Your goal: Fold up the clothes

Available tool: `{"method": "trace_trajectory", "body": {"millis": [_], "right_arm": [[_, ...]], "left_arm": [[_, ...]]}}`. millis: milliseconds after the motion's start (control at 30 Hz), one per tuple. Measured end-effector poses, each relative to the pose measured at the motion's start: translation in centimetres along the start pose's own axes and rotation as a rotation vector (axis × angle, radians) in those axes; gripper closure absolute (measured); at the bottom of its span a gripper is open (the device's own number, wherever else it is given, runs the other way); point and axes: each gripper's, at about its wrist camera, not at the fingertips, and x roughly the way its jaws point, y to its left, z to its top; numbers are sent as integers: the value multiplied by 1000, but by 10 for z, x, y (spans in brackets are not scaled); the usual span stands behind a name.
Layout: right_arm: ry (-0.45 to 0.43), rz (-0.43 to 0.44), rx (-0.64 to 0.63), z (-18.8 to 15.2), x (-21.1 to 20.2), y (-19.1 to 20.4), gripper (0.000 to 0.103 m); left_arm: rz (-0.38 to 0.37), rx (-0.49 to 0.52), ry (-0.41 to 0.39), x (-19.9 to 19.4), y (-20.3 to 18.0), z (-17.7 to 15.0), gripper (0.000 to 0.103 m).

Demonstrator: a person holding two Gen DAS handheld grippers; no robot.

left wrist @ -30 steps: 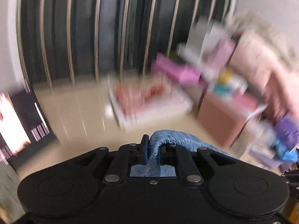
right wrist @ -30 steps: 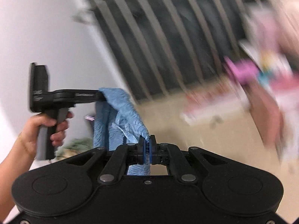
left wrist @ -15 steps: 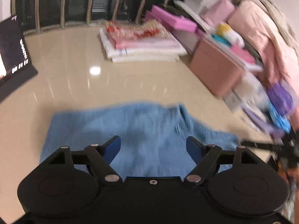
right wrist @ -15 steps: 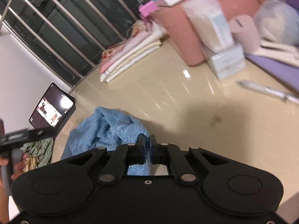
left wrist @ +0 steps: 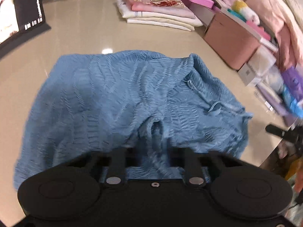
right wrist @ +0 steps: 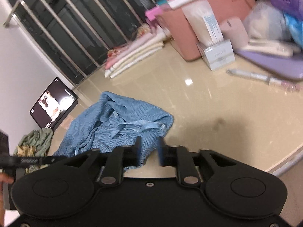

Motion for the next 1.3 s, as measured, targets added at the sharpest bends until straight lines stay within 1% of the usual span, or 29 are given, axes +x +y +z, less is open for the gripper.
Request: {"method": "trace_trajectory", "body": {"millis": [33, 100, 167, 233, 333, 367, 433, 533, 600, 633, 700, 733, 767, 800, 833, 867, 900, 933, 967, 1000, 1033, 1067, 1133, 1167, 1233, 1300], "right_arm": [[-8, -7, -31, -1, -2, 4, 64], [-15, -37, -107, -3, -2, 13, 60], [-14, -62, -198, -4, 1, 22, 58], [-10, -86, -294, -6, 7, 34, 58], [0, -99, -438, -12, 21, 57, 58], [3, -92, -485, -15, 27, 68, 58], [10, -88, -559, -19, 40, 88, 58], [22, -76, -615, -23, 59, 115, 58], [36, -73, -649, -21, 70, 127, 57], [43, -71, -667, -20, 75, 133, 57], [59, -79, -707, -20, 86, 144, 55], [72, -82, -725, -19, 91, 148, 55], [85, -87, -740, -17, 96, 150, 55], [99, -97, -753, -16, 103, 152, 54], [118, -108, -762, -14, 109, 152, 54], [141, -120, -765, -11, 116, 152, 54], [163, -127, -762, -10, 121, 152, 54], [189, -133, -757, -9, 126, 152, 55], [221, -132, -744, -7, 129, 151, 60], [240, -125, -723, -6, 131, 150, 81], [252, -113, -700, -5, 130, 148, 94], [253, -98, -671, -2, 128, 146, 97], [235, -56, -608, 6, 117, 141, 98], [226, -19, -554, 13, 109, 136, 98], [217, 66, -443, 27, 92, 128, 98], [214, 172, -335, 40, 69, 120, 98]], "left_arm": [[-12, -12, -9, -1, 3, -1, 101], [-9, -4, -53, -11, 2, -3, 101], [-24, -10, -99, -25, 5, -5, 101], [-32, -27, -129, -40, 12, -7, 101], [-4, -35, -164, -60, 25, -12, 101], [15, -41, -170, -65, 31, -14, 101], [30, -58, -163, -68, 38, -16, 100], [16, -129, -110, -67, 50, -20, 96], [-11, -136, -115, -68, 47, -25, 87], [-27, -126, -126, -69, 42, -26, 85], [-64, -109, -134, -68, 31, -26, 77], [-82, -100, -137, -67, 25, -26, 75], [-91, -82, -129, -64, 19, -25, 71], [-87, -54, -112, -58, 10, -23, 63], [-66, -34, -91, -51, 3, -22, 59], [-36, -18, -65, -43, -3, -21, 56], [-16, -17, -36, -33, -7, -21, 56], [4, -16, -8, -24, -10, -21, 56], [8, -30, 12, -18, -11, -22, 58], [11, -54, 28, -11, -10, -23, 75], [11, -69, 31, -8, -8, -24, 90], [2, -85, 31, -8, -5, -25, 98], [-25, -121, -3, -16, 3, -25, 100], [-36, -132, -30, -26, 6, -25, 100], [-66, -141, -84, -50, 12, -25, 101], [-84, -143, -145, -77, 19, -27, 101]]}}
